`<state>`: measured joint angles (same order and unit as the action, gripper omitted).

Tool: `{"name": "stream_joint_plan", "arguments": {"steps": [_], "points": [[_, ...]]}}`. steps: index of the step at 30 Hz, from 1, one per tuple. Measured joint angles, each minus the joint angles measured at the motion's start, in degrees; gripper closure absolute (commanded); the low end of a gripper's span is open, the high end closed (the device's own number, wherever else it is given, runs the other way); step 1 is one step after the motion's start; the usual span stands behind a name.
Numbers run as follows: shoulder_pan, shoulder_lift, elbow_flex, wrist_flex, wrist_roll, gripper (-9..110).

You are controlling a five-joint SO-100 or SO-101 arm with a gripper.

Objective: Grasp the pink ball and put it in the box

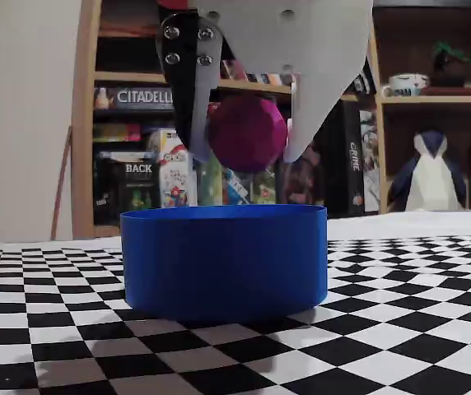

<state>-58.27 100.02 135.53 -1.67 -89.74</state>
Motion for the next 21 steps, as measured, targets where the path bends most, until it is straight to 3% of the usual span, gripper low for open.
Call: {"name": "stream_joint_plan", "arguments": {"steps": [21], "points": [[0.0,-3.6,-2.55,0.0,0.0,101]]}}
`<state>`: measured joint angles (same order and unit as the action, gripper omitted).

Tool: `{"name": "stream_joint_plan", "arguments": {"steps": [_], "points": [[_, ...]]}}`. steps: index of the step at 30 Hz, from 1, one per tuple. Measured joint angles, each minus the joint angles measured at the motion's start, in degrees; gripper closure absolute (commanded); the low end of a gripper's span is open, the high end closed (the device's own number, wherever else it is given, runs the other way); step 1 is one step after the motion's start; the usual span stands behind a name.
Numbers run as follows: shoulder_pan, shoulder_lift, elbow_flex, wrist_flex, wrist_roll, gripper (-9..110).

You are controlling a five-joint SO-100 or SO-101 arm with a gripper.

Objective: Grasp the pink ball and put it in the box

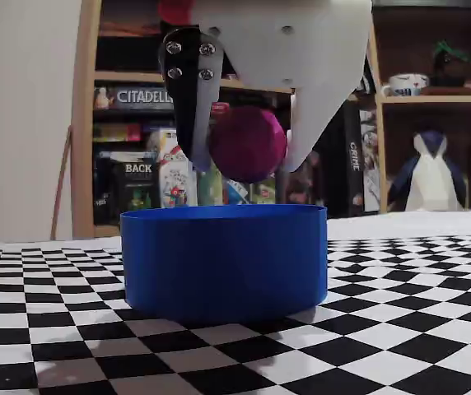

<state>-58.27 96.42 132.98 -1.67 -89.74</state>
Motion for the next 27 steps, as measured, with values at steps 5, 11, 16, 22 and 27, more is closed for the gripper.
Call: {"name": "stream_joint_plan", "arguments": {"steps": [5,11,16,22,27], "points": [[0.0,-0.79,-0.97,0.0,0.0,101],[0.0,-1.32,-1.05,0.0,0.0,101],[0.0,-1.32,-1.23,0.0,0.0,101],[0.0,-1.32,-1.32,0.0,0.0,101],[0.0,-1.67,-1.41,0.0,0.0,101]]}}
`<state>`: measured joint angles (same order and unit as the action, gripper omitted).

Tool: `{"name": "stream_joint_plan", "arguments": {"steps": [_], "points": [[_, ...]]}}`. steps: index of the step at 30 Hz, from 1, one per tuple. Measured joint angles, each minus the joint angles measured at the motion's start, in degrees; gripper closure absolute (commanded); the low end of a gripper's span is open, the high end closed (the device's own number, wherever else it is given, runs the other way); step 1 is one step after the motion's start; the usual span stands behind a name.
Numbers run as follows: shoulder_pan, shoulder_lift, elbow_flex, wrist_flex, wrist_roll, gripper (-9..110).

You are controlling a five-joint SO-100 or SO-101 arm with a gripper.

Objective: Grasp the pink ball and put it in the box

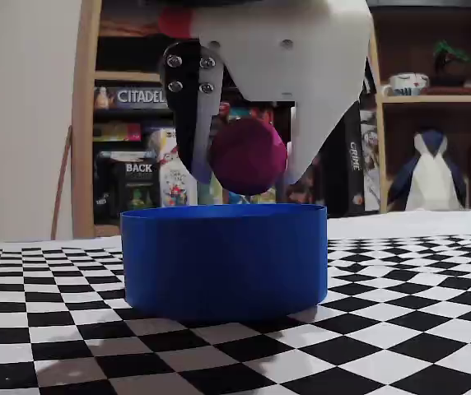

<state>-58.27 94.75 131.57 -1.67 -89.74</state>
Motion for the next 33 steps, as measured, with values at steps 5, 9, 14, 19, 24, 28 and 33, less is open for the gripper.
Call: {"name": "stream_joint_plan", "arguments": {"steps": [5,9,14,19,24,28,33], "points": [[0.0,0.0,-0.09,0.0,0.0,101],[0.0,0.0,-0.09,0.0,0.0,101],[0.0,0.0,-0.09,0.0,0.0,101],[0.0,0.0,-0.09,0.0,0.0,88],[0.0,0.0,-0.09,0.0,0.0,68],[0.0,0.0,-0.09,-0.26,0.0,68],[0.0,0.0,-0.09,-1.58,1.76,69]]}}
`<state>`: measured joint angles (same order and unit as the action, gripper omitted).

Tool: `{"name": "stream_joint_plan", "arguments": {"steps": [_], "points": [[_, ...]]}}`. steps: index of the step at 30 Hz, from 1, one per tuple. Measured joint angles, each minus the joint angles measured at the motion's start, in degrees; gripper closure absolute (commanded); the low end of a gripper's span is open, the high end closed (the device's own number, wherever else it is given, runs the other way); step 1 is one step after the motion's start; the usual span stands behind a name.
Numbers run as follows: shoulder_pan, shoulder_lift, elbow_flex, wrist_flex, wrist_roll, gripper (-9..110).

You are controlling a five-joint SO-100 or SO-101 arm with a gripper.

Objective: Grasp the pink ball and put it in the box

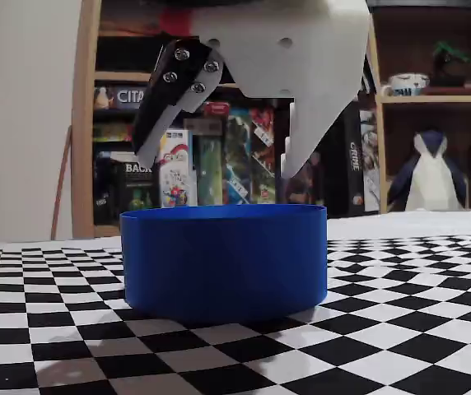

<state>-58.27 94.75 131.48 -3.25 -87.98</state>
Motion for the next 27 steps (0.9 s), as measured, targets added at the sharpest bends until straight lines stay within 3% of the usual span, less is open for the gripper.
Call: {"name": "stream_joint_plan", "arguments": {"steps": [13,16,21,27], "points": [[4.83,15.64,1.58,-2.11,18.28,71],[9.23,20.74,2.72,-2.11,26.89,75],[18.28,27.77,4.13,-2.11,43.59,96],[33.66,35.86,5.01,5.71,66.09,101]]}}
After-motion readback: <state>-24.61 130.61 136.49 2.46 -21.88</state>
